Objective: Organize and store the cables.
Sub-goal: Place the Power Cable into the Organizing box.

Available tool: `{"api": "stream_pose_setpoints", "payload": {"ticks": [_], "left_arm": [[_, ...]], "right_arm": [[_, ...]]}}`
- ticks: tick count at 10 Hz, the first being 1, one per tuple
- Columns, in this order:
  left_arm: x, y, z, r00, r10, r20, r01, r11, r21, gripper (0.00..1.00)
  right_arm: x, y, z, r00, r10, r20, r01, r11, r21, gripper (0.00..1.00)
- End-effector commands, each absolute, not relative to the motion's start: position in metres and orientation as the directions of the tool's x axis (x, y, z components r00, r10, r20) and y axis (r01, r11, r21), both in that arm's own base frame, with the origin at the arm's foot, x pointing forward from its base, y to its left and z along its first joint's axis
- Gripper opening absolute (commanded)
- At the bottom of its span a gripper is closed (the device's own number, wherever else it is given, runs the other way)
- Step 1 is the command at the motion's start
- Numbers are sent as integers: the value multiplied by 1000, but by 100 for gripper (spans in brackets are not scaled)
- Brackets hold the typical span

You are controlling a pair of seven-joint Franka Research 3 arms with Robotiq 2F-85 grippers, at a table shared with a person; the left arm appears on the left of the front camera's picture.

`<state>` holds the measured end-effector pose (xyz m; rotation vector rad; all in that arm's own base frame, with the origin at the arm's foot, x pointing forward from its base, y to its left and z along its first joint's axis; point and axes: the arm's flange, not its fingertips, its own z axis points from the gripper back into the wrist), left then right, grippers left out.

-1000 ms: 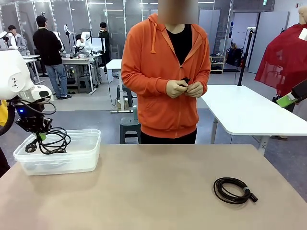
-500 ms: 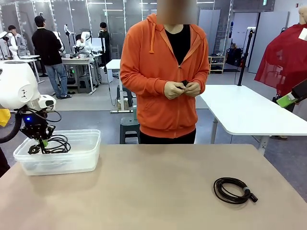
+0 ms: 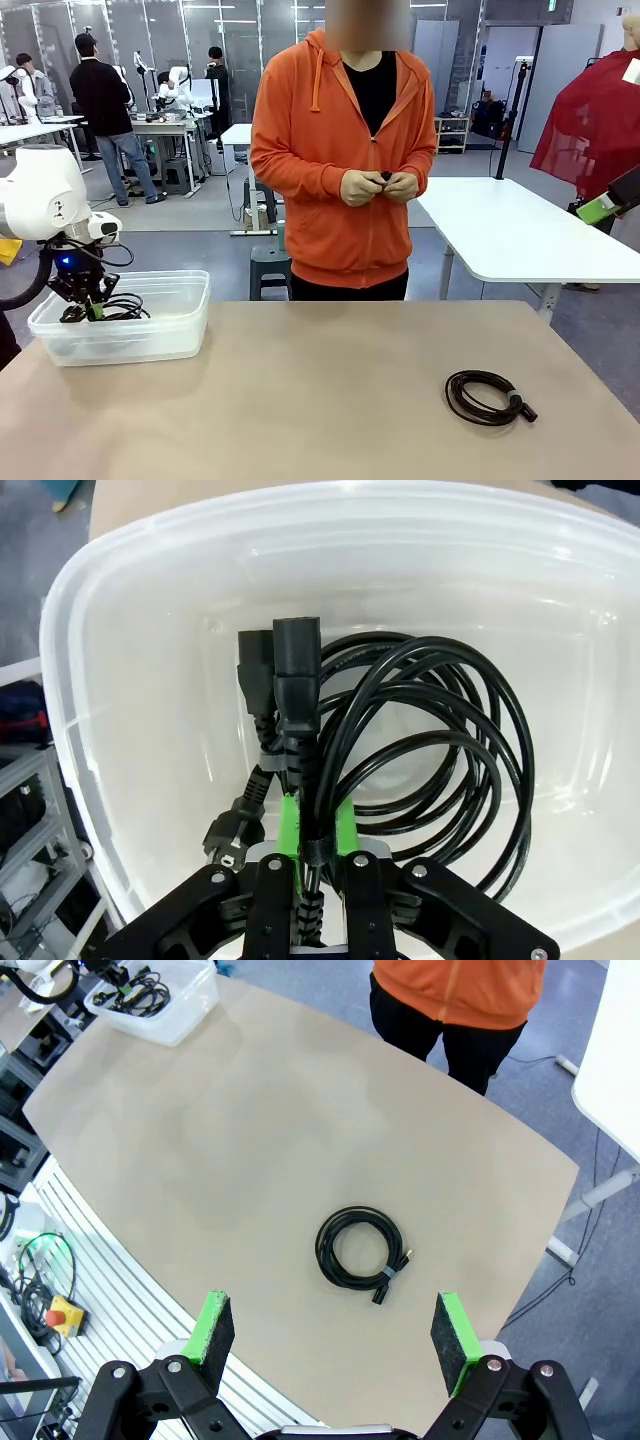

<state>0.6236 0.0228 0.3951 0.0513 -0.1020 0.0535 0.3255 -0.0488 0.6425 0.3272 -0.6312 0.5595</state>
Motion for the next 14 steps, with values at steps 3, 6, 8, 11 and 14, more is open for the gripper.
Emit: {"api": "stream_pose_setpoints", "payload": {"ticks": [3,6,8,11,14], "left_arm": [[620,26,403,984,106,140,-116,991,63,0],[618,26,414,985,95,146,-106,992,65,1],[618,25,417,986,92,137,-102,992,74,0],[620,23,419,989,104,102,-110,992,54,27],[619,19,421,991,79,111,-86,995,54,53]], "right_arm": [[326,-51,642,659,397,638,-598,792,125,100],[326,-51,642,659,397,638,-598,792,125,100],[326,-51,642,659,397,638,-598,792,125,100],[326,-51,642,659,397,638,-598,792,125,100],[326,-51,642,659,397,638,-598,792,125,100]]}}
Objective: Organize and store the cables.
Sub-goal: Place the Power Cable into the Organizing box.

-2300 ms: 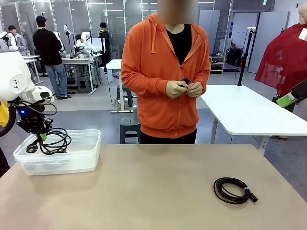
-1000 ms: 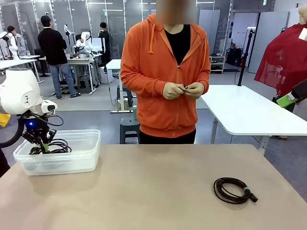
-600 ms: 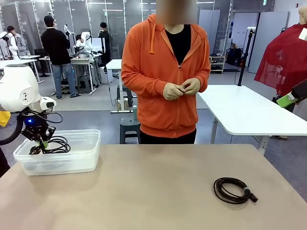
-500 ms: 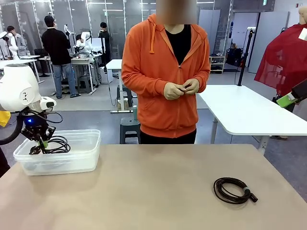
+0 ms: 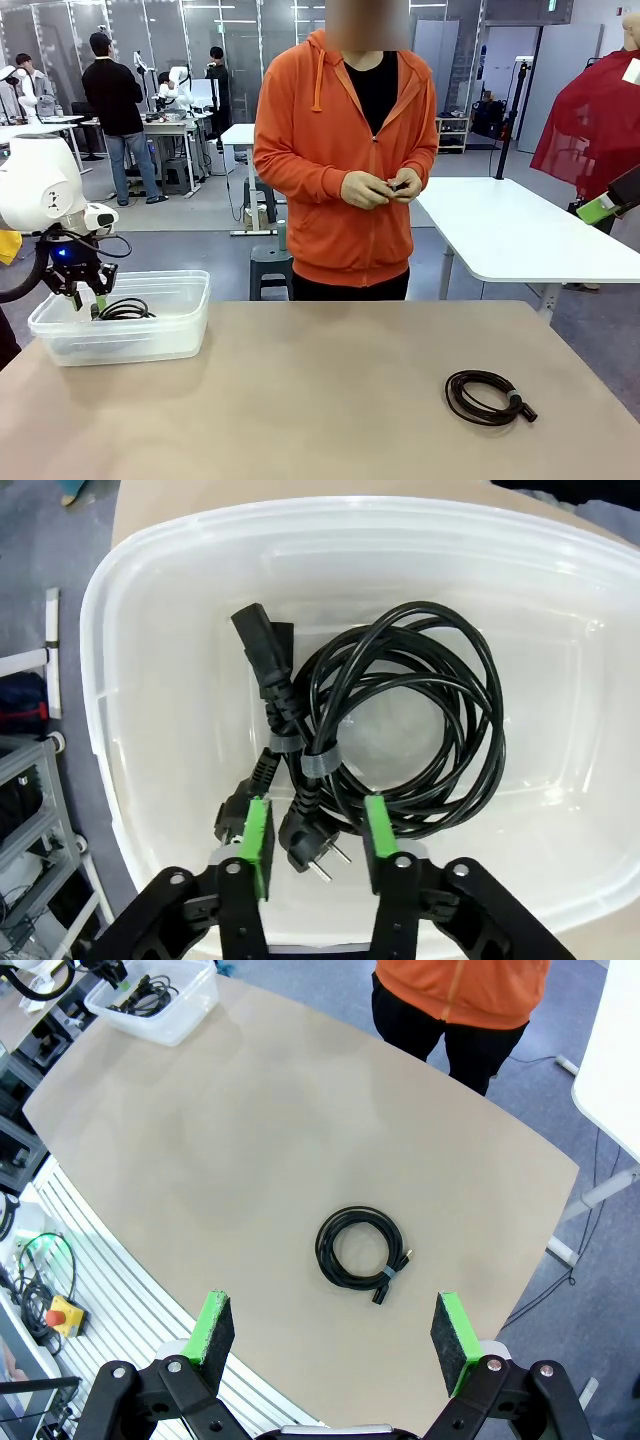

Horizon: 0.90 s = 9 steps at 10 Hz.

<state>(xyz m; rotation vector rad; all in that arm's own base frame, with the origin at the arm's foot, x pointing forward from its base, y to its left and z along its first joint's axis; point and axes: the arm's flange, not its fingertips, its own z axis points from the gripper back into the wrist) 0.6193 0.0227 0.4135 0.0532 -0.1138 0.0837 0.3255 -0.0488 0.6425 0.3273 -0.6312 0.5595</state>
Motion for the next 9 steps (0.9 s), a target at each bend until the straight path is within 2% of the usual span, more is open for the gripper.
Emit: {"api": "stream_pose_setpoints", "payload": {"ticks": [1,6,7,9], "left_arm": [[619,19,422,990,84,115,-90,995,51,61],[614,23,434,987,82,138,-86,996,26,100],[614,24,434,985,94,144,-95,995,-3,100],[618,22,430,987,79,143,-86,995,44,100]], "right_arm": [[326,-51,642,659,397,638,-598,792,125,100],[326,-51,642,659,397,638,-598,792,125,100],[326,-51,642,659,397,638,-598,792,125,100],[326,-51,642,659,397,638,-598,792,125,100]]}}
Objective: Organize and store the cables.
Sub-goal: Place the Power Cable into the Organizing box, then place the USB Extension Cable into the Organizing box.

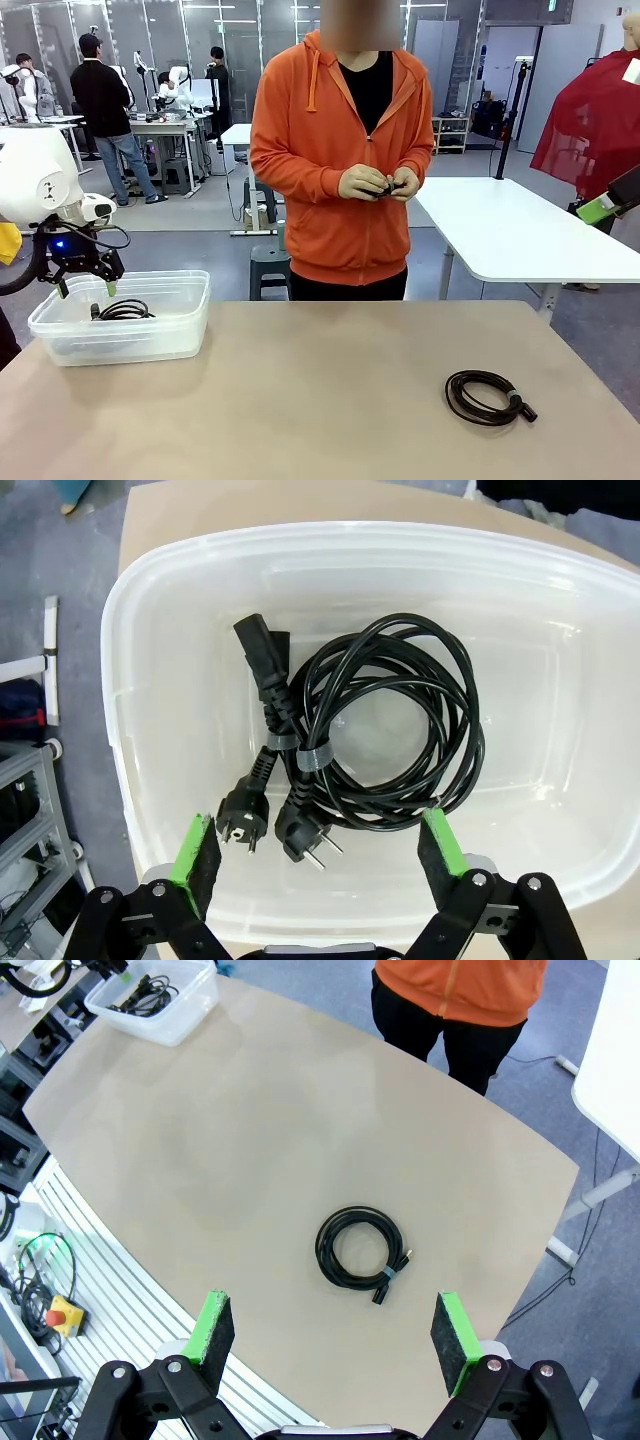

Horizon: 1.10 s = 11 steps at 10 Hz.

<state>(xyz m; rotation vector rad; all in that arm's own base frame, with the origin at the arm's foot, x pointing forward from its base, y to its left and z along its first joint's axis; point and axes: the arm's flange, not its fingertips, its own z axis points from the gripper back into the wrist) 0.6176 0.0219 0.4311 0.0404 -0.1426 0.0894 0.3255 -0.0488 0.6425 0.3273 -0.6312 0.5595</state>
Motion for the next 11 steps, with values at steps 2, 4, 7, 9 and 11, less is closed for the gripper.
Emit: {"api": "stream_pose_setpoints", "payload": {"ticks": [2,4,7,9,11], "left_arm": [[618,22,430,987,79,143,-86,995,44,100],[618,22,430,987,79,143,-86,995,44,100],[618,22,430,987,79,143,-86,995,44,100],[618,22,430,987,79,143,-86,995,44,100],[618,22,430,987,79,143,-86,995,44,100]], "right_arm": [[326,-51,642,659,397,638,-598,792,125,100],[326,-51,642,659,397,638,-598,792,125,100],[326,-51,642,659,397,638,-598,792,125,100],[326,-51,642,659,397,638,-598,792,125,100],[326,-51,642,659,397,638,-598,792,125,100]]}}
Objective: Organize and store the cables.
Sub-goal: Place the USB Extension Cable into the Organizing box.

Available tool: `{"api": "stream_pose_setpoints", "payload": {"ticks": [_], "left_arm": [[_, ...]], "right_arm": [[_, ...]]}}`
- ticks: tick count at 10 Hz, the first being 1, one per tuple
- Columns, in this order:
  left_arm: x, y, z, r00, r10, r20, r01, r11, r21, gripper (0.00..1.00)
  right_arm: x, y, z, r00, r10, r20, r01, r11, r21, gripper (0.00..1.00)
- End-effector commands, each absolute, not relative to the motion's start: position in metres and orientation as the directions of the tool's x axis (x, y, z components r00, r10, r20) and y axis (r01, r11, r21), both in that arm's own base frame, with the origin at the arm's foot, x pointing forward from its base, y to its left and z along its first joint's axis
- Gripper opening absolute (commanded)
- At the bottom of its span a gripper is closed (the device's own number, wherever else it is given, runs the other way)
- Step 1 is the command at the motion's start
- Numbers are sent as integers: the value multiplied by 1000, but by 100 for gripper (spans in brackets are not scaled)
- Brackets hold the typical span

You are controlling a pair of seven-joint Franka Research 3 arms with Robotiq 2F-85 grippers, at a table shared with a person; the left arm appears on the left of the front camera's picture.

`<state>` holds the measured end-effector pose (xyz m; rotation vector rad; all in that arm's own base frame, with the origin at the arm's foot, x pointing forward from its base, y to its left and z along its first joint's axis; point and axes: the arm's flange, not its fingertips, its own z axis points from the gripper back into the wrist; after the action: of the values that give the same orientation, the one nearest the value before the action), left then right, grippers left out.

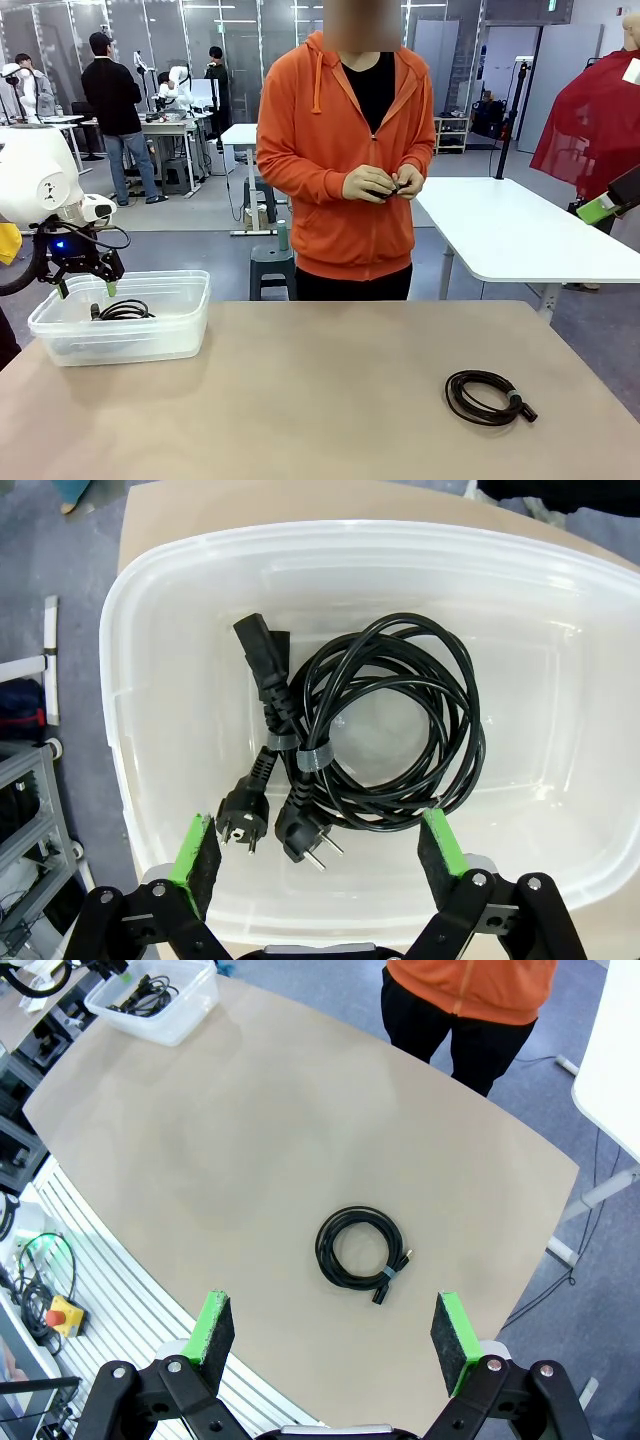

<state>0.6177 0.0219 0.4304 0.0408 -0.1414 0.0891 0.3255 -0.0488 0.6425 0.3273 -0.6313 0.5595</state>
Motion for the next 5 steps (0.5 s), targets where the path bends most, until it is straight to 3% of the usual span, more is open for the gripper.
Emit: {"api": "stream_pose_setpoints", "payload": {"ticks": [1,2,5], "left_arm": [[618,22,430,986,86,143,-91,995,34,95],[623,21,447,987,48,152,-46,999,-21,100],[614,23,504,977,-64,205,94,986,-137,100]], "right_arm": [[326,-51,642,659,397,638,-598,792,125,100],[326,-51,642,659,397,638,-598,792,125,100],[326,-51,642,659,397,638,-598,792,125,100]]}}
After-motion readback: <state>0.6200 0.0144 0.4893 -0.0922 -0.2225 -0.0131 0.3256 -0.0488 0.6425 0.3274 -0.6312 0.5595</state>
